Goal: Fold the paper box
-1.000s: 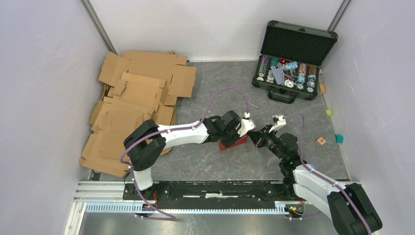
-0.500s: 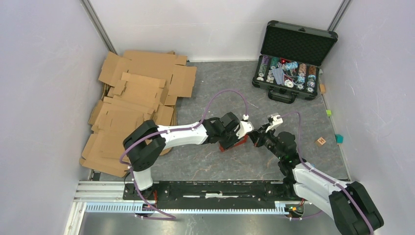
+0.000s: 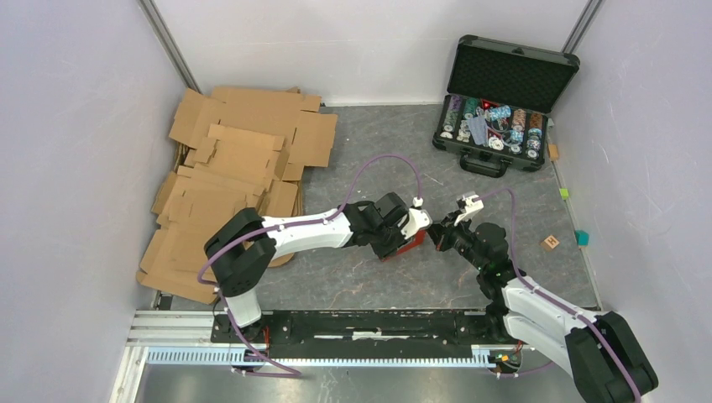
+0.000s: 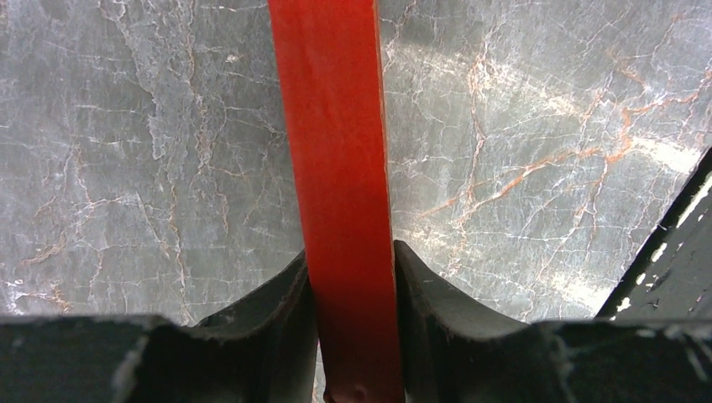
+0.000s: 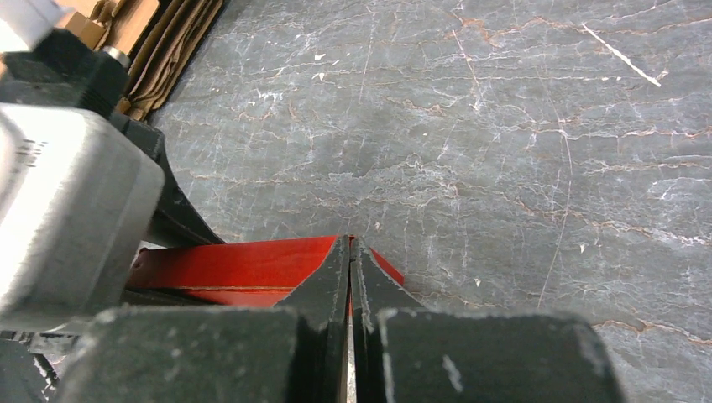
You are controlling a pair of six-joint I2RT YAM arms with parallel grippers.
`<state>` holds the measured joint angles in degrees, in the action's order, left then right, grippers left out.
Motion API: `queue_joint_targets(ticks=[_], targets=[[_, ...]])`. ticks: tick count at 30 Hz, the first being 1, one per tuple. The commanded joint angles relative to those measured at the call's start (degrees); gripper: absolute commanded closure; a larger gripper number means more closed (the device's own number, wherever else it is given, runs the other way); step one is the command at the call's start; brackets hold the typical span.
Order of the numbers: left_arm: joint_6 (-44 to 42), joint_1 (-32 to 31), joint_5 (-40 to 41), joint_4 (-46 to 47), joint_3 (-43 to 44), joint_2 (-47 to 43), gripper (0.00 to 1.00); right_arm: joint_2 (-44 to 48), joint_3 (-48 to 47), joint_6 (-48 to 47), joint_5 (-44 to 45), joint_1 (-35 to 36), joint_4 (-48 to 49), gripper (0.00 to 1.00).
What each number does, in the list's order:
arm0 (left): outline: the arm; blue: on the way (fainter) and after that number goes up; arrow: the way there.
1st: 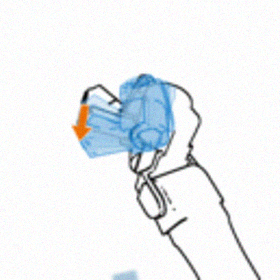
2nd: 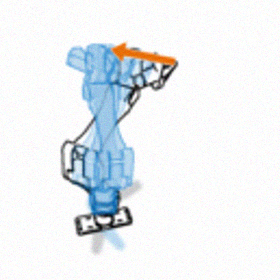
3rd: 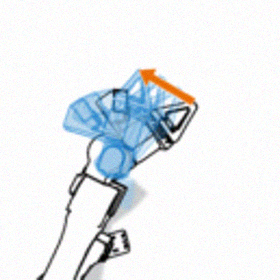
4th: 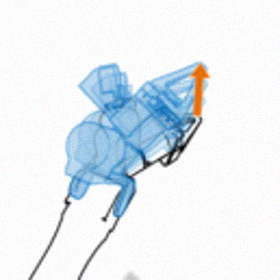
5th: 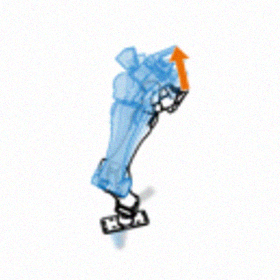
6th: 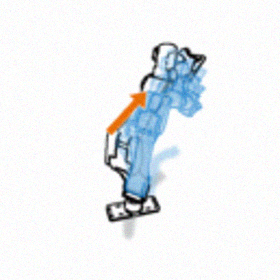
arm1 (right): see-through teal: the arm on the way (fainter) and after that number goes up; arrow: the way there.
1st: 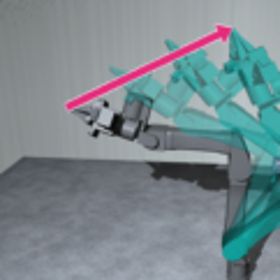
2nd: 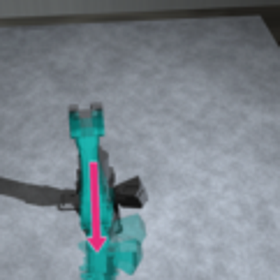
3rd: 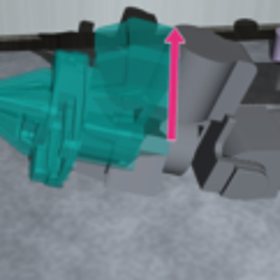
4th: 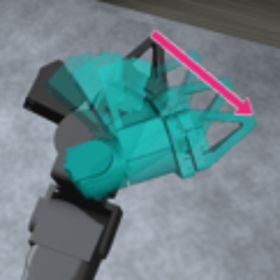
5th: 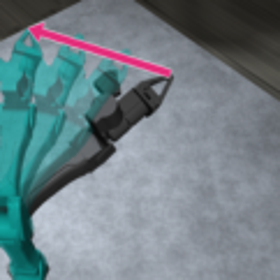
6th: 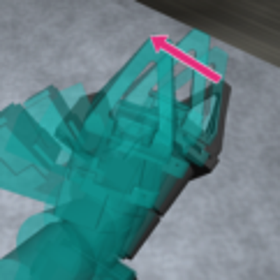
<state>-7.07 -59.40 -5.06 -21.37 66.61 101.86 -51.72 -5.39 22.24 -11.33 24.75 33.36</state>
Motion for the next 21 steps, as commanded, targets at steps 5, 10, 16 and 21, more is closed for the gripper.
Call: queue_joint_targets(ticks=[5,10,16,21], targets=[[1.8,-0.4,0.0,-0.8,-0.4,-5.0,0.58,1.4,-3.8,0.9,-3.1,0.2,-6.1,0.95],[1.8,-0.4,0.3,-1.6,0.2,-6.3,0.58,-0.4,-5.1,0.3,-6.5,0.1,-3.9,0.94],[1.6,-0.3,0.7,-3.1,1.1,-6.6,0.57,-1.0,-6.4,1.0,-7.8,0.2,-2.5,0.94],[1.7,-0.4,0.8,-3.1,1.0,-7.4,0.57,-0.8,-7.2,0.4,-7.5,0.2,-3.5,0.86]])
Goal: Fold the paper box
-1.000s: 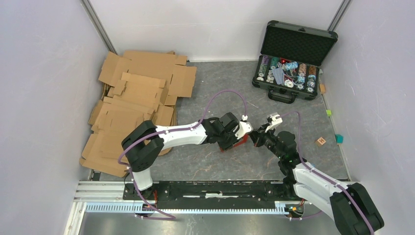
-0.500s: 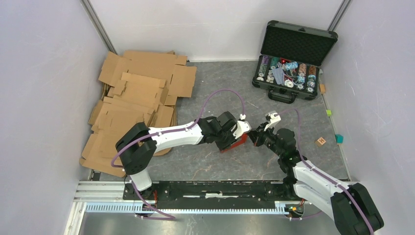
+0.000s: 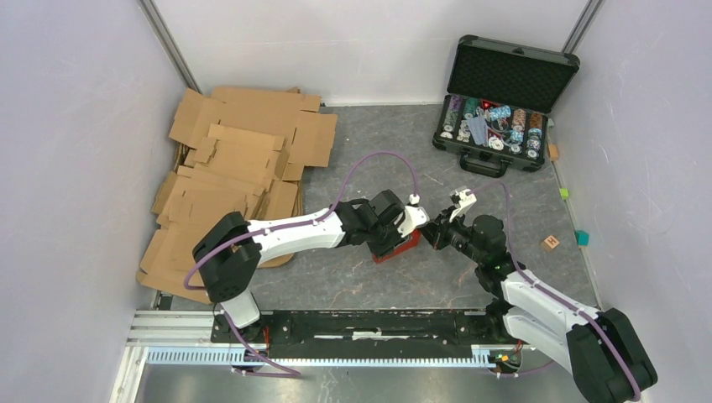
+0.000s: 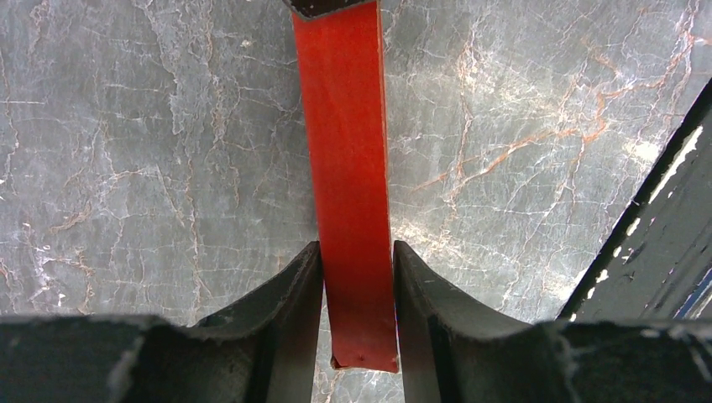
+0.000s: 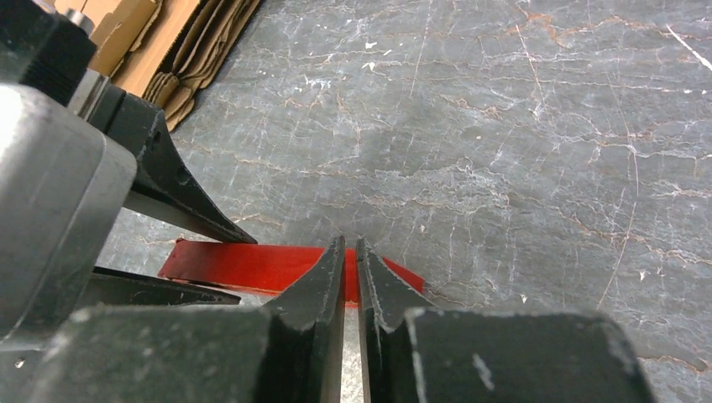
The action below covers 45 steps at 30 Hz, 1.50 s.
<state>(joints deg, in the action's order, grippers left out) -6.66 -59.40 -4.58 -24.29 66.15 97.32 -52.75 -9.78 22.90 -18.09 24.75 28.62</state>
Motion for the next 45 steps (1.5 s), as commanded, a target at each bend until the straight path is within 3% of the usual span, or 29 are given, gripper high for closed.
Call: queue_joint_targets(ticks=[1,8,17,18,19,20,25,27,28,30,33,35,36,37,38,40,41,42,45], targets=[[1.3,-0.4,0.3,-0.1,1.5,-3.2,0.57,0.2,-3.0,-0.3,-0.7,0.2,1.2,0.85],[1.9,-0.3,0.4,-2.2,2.9,-7.0,0.56,1.7,-3.7,-2.0,-1.2,0.2,-0.9,0.63],[3.7,-0.2,0.1,-3.3,2.2,-15.1,0.49,0.9,-3.2,-0.9,-8.0,0.1,3.5,0.61],[4.7,0.0,0.7,-2.5,1.4,-16.0,0.38,0.6,-3.0,-0.9,-9.4,0.3,5.0,0.61],[6.0,0.4,0.9,-1.3,0.1,-17.2,0.03,0.3,-2.6,-0.5,-10.0,0.3,5.7,0.61],[7.4,1.1,0.4,0.7,-1.3,-18.6,0.00,0.2,-2.7,-0.6,-10.2,0.3,5.5,0.62],[19.9,10.1,-10.8,15.2,-13.2,-27.7,0.00,0.6,-2.9,-1.5,-10.1,0.2,4.9,0.63],[29.1,14.1,-9.4,19.1,-17.7,-30.7,0.00,1.0,-3.3,-0.8,-6.5,0.2,3.0,0.63],[34.9,15.6,-6.4,18.7,-18.9,-31.9,0.00,1.4,-3.8,0.5,-2.8,0.3,1.1,0.60],[36.7,18.5,-8.7,18.2,-20.0,-34.3,0.00,1.5,-5.9,2.7,1.3,0.1,-5.0,0.47],[43.5,19.4,-4.9,27.3,-28.4,-43.4,0.00,0.5,-10.3,2.5,1.2,0.1,-11.4,0.35],[46.8,19.4,-2.2,33.9,-34.5,-49.5,0.00,0.4,-12.1,-1.3,0.1,0.0,-14.0,0.37],[46.8,19.4,-3.1,36.1,-36.2,-51.6,0.00,0.5,-12.5,-3.4,-0.4,0.0,-14.9,0.46],[46.5,19.5,-4.6,37.0,-36.7,-52.6,0.05,1.1,-11.7,-2.9,-0.2,0.0,-14.5,0.55],[46.5,19.5,-5.6,35.6,-36.0,-52.3,0.20,1.8,-10.7,-2.1,-0.6,-0.1,-13.0,0.64],[47.3,19.2,-7.6,30.5,-33.2,-48.9,0.64,2.7,-8.5,-0.9,-3.7,-0.2,-9.2,0.81],[47.6,18.7,-8.9,28.4,-31.7,-46.7,0.90,2.6,-8.6,-0.3,-4.0,-0.2,-9.3,0.92],[48.0,18.0,-10.0,26.2,-30.1,-43.9,0.97,2.2,-8.8,0.1,-4.3,-0.2,-9.7,1.00],[48.4,12.8,-10.3,25.4,-27.9,-36.6,0.98,0.8,-8.1,1.0,-7.6,-0.2,-7.8,1.00]])
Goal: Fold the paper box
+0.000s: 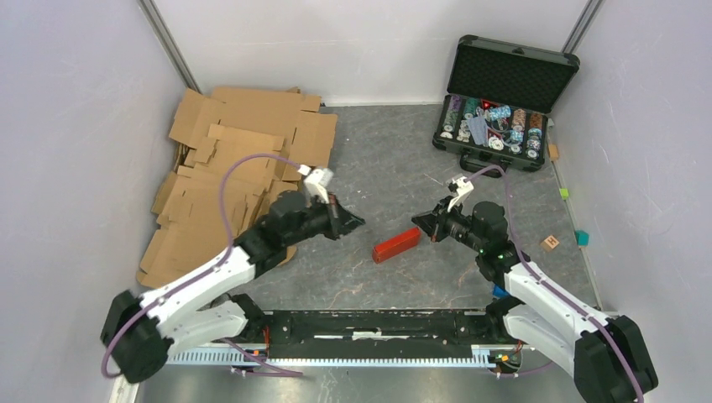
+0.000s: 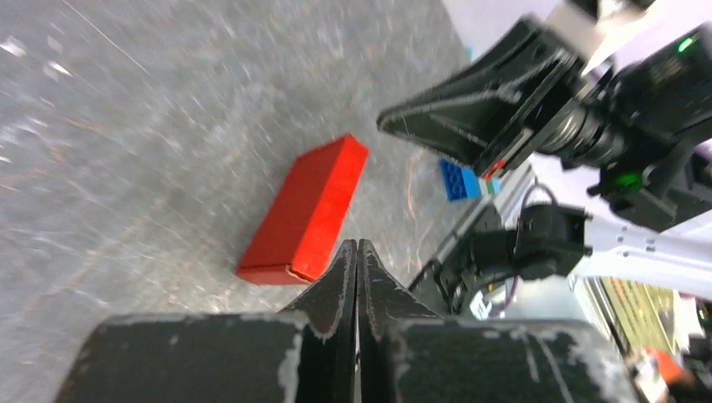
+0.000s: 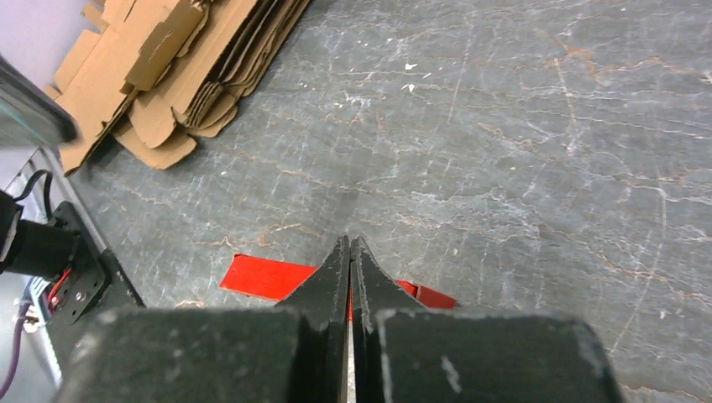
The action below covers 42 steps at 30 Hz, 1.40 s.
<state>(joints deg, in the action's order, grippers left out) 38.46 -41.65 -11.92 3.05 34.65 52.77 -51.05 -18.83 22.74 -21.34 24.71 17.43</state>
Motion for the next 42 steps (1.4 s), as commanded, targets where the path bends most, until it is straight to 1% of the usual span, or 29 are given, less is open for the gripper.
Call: queue_joint_targets(ticks=[1,4,6,9,17,23,26,31,34,42], targets=[[2.9,-7.0,-2.1,-2.0,4.6,9.8,0.98,-1.4,1.9,2.0,-5.9,-0.2,5.1,1.00],[1.6,-11.8,1.8,-2.7,7.5,15.6,0.98,-2.7,4.1,3.3,-7.8,-0.1,8.6,1.00],[1.1,-12.8,1.8,-4.1,9.0,18.4,0.98,-3.2,5.2,3.8,-7.8,0.0,10.0,1.00],[0.9,-12.9,1.6,-4.0,9.5,20.8,0.98,-4.1,6.3,3.8,-8.2,0.0,10.8,1.00],[-1.0,-12.4,3.7,-3.3,9.1,20.1,0.98,-4.3,5.8,2.6,-8.3,0.0,10.5,1.00],[-1.1,-11.3,1.6,-3.6,10.5,20.7,0.98,-3.7,3.4,2.8,-8.7,-0.1,9.5,1.00],[-0.9,-11.3,0.8,-3.3,9.7,22.5,0.98,-5.0,4.5,2.5,-8.0,-0.1,10.0,1.00],[1.0,-10.5,0.8,1.0,5.8,23.4,0.98,-9.2,8.7,2.8,-6.5,0.0,14.2,1.00],[1.6,-9.5,0.4,2.6,3.6,23.9,0.98,-11.3,9.4,2.9,-7.0,-0.1,15.9,1.00],[2.8,-7.8,-1.5,6.2,0.6,26.3,0.98,-11.0,9.4,2.2,-6.3,0.0,15.0,1.00]])
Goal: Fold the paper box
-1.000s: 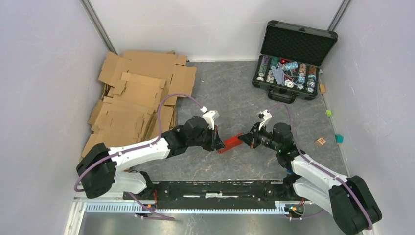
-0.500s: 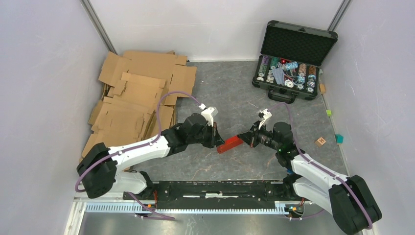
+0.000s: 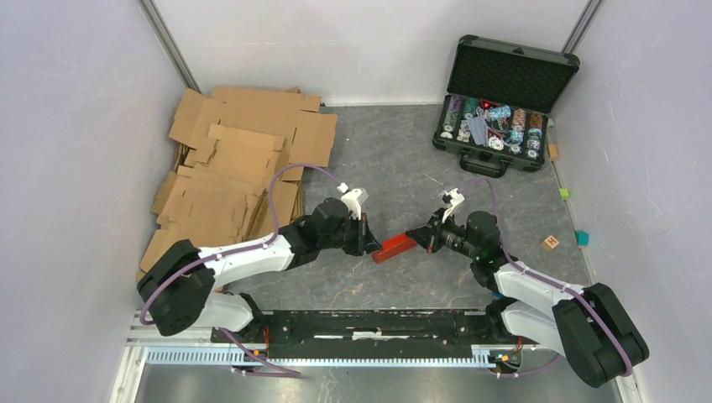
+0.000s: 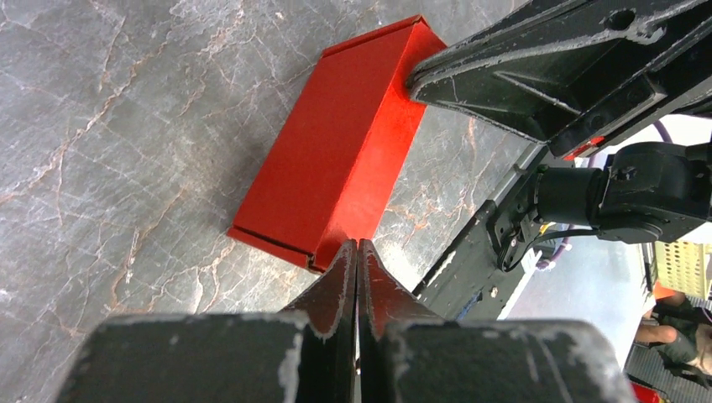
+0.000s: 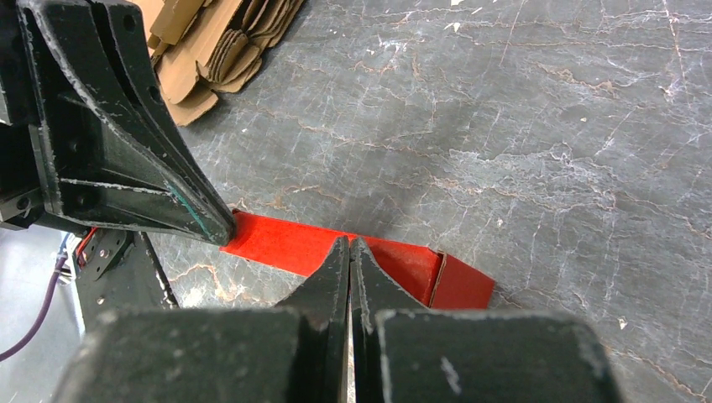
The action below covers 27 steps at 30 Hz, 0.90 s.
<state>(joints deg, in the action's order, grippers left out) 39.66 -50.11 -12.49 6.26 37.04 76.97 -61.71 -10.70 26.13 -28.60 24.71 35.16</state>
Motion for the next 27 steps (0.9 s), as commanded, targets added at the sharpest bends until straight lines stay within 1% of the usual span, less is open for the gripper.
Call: queue_joint_targets(ticks=[1,7,14,18,21,25,27], targets=[[1.7,0.7,-1.1,3.2,-1.9,2.4,0.98,-0.3,1.3,-1.2,0.9,0.0,-2.8,1.00],[1.5,0.8,-1.3,2.5,-1.2,3.6,0.98,-0.7,1.3,-1.4,1.1,0.0,-2.8,1.00],[-1.6,0.8,-1.0,-8.2,7.4,-3.0,0.98,-0.9,1.2,-1.7,1.0,-0.1,-2.8,1.00],[-1.5,0.8,-1.2,-10.7,8.6,-5.7,0.98,-1.2,1.1,-1.7,0.6,0.0,-2.6,1.00],[-1.1,0.8,-0.8,-9.0,6.0,-4.7,0.98,-1.4,1.1,-1.5,0.5,-0.1,-2.3,1.00],[1.0,1.1,-3.9,-2.4,1.5,1.3,0.98,-1.7,1.0,-1.6,0.4,0.0,-2.3,1.00],[1.7,1.2,-4.9,-0.5,0.1,4.0,0.98,-1.7,1.0,-1.6,0.3,0.0,-2.4,1.00]])
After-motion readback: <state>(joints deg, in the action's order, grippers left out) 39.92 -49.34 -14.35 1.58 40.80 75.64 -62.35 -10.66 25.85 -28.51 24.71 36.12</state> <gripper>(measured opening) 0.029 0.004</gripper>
